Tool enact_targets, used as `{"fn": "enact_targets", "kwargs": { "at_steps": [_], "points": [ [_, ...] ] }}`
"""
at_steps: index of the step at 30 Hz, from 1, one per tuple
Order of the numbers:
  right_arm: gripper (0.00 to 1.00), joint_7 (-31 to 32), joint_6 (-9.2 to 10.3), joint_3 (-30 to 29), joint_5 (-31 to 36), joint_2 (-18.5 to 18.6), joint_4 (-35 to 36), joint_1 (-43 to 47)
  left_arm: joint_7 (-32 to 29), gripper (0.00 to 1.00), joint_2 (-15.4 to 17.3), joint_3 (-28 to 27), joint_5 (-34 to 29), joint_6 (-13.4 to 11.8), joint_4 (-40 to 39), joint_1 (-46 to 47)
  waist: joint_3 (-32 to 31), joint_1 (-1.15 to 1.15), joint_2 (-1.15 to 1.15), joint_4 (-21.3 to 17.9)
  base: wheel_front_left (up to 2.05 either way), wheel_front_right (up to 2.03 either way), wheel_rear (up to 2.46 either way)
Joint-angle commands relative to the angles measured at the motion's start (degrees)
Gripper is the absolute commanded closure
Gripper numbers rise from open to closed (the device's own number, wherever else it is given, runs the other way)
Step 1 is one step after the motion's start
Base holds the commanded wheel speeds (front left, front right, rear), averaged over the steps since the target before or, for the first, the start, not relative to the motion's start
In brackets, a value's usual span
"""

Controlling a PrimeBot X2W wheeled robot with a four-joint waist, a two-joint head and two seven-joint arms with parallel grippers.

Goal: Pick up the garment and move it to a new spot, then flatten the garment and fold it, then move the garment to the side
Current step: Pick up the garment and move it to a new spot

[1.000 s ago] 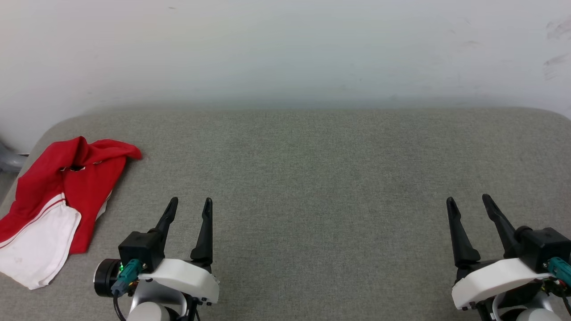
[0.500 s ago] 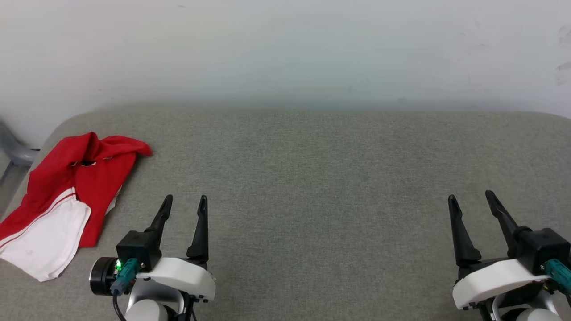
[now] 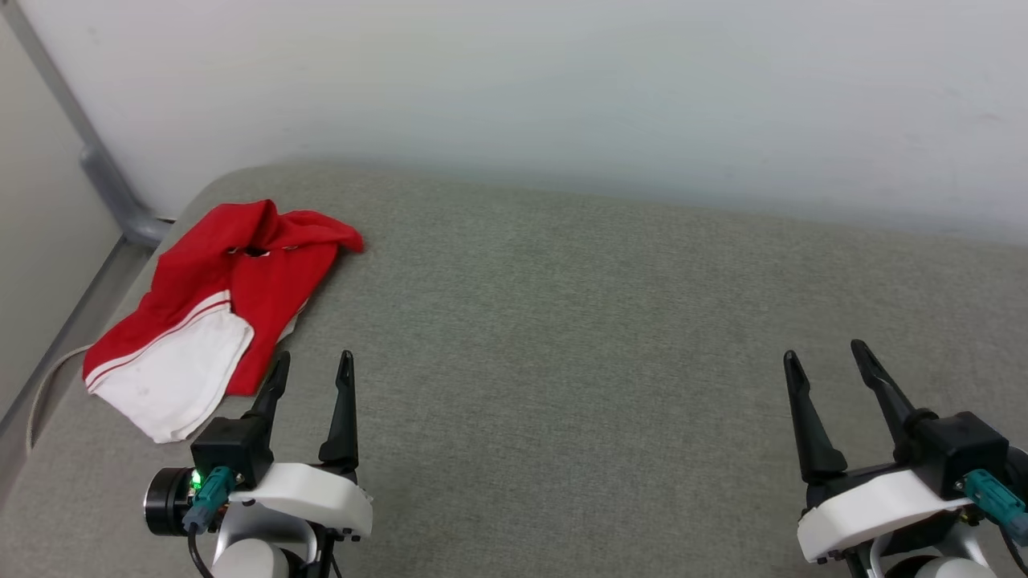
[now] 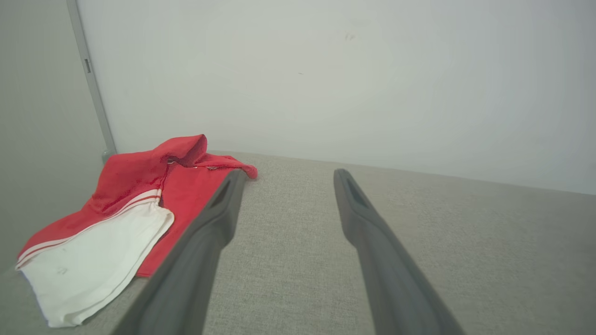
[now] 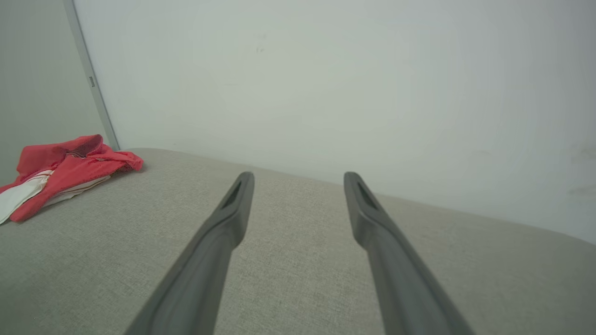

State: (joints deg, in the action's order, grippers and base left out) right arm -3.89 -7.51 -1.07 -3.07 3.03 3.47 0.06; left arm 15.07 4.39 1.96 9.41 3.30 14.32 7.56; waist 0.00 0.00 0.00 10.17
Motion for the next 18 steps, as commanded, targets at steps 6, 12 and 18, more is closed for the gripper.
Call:
{"fn": "enact_targets", "kwargs": {
  "at_steps": [6,12,18],
  "points": [
    [0.00,0.23,0.04,1.87,-0.36,-0.22,0.44,-0.22,0.16,0.00,-0.52,-1.16,0.48,0.35,-0.44,0.06,0.46,0.00,0.00,5.93,0.00,0.00,0.00],
    [0.00,0.38,0.04,3.38,-0.45,-0.21,0.59,-1.27,0.15,0.00,-0.84,-2.10,0.76,0.79,-0.63,0.16,0.73,0.00,0.00,10.11,0.00,0.00,0.00],
    [0.00,0.05,0.04,3.43,-0.15,-0.20,0.24,-1.23,0.15,0.00,-1.11,-2.90,1.13,1.23,-0.65,-0.16,0.62,0.00,0.00,13.43,0.00,0.00,0.00]
  ]
}}
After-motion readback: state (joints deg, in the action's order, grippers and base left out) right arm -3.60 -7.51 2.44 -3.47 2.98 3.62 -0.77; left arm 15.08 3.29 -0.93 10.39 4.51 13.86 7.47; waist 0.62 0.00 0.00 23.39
